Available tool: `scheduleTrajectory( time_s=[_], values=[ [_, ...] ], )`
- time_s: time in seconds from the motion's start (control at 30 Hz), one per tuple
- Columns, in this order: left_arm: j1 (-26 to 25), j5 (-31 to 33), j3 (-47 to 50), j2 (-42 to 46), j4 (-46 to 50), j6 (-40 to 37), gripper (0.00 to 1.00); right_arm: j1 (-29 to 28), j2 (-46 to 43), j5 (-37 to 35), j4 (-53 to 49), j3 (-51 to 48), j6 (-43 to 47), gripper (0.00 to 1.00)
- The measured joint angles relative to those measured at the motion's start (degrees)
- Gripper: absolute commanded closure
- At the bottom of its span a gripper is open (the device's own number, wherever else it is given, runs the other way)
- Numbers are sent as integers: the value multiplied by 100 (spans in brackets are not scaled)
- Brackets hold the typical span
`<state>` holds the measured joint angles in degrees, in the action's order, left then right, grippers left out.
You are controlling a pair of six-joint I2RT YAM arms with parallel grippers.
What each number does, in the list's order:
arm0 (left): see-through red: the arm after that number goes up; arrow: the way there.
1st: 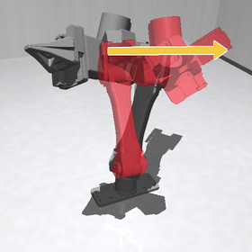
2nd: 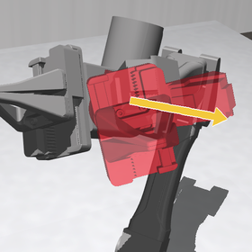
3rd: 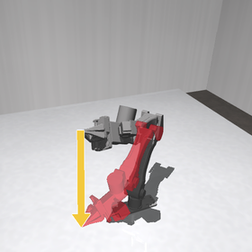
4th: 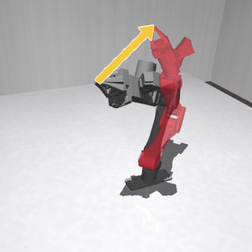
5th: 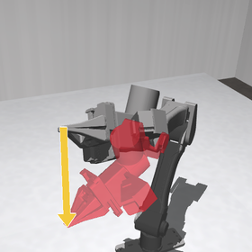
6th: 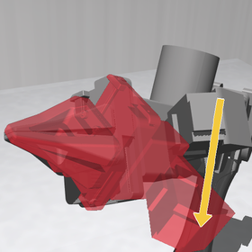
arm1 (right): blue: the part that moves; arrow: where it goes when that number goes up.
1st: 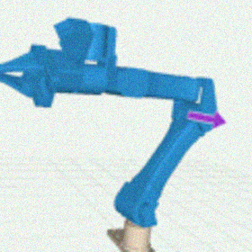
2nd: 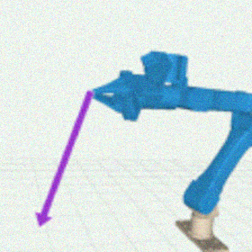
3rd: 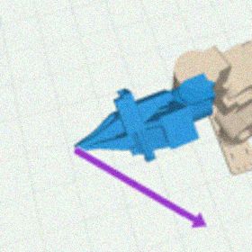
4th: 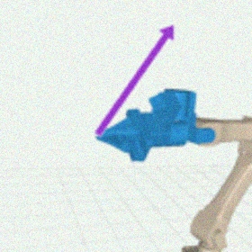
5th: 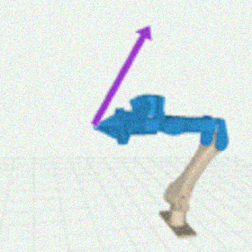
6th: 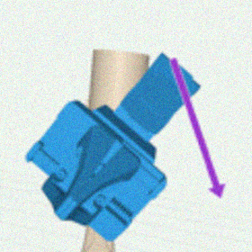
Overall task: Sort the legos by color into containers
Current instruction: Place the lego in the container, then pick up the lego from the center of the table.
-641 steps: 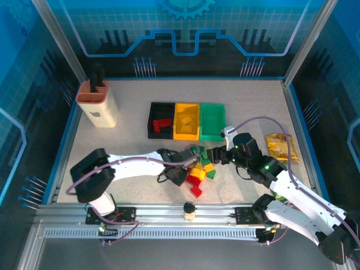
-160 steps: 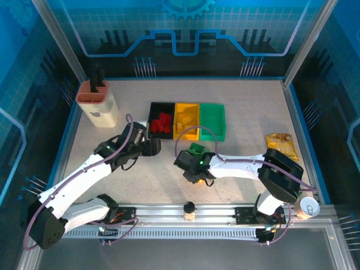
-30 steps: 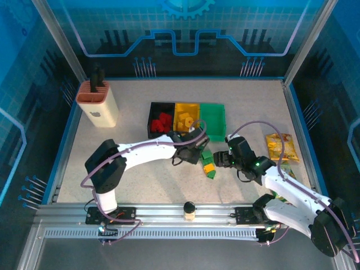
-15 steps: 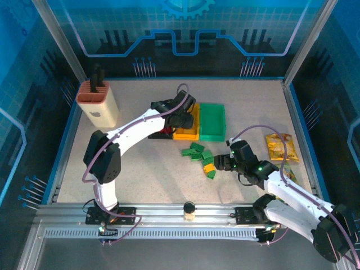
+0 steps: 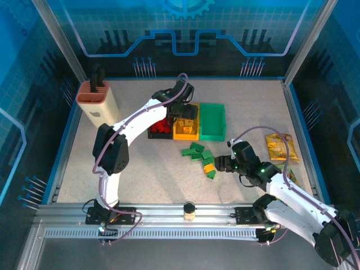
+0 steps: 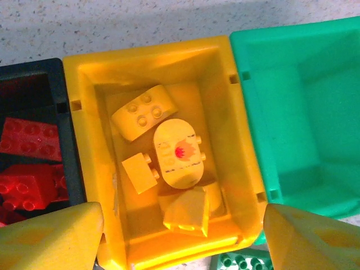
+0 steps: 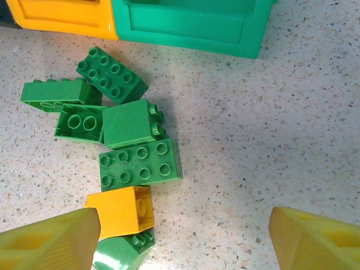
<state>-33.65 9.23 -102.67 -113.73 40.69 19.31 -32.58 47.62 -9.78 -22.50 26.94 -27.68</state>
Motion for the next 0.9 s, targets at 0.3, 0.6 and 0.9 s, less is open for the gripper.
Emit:
scheduleTrajectory(
  time_s=[0.3, 0.6, 0.9],
  values=[
    [-188, -11, 1709, 1742, -507, 52, 25, -219, 177, 111, -63, 20, 50, 21],
    [-479, 31, 3665, 3303, -1045, 356, 26, -686, 962, 122, -105, 487, 210, 21],
    [-597, 79, 5423, 4474, -1145, 824, 26, -1163, 2227, -72, -111, 1137, 286, 21]
  ],
)
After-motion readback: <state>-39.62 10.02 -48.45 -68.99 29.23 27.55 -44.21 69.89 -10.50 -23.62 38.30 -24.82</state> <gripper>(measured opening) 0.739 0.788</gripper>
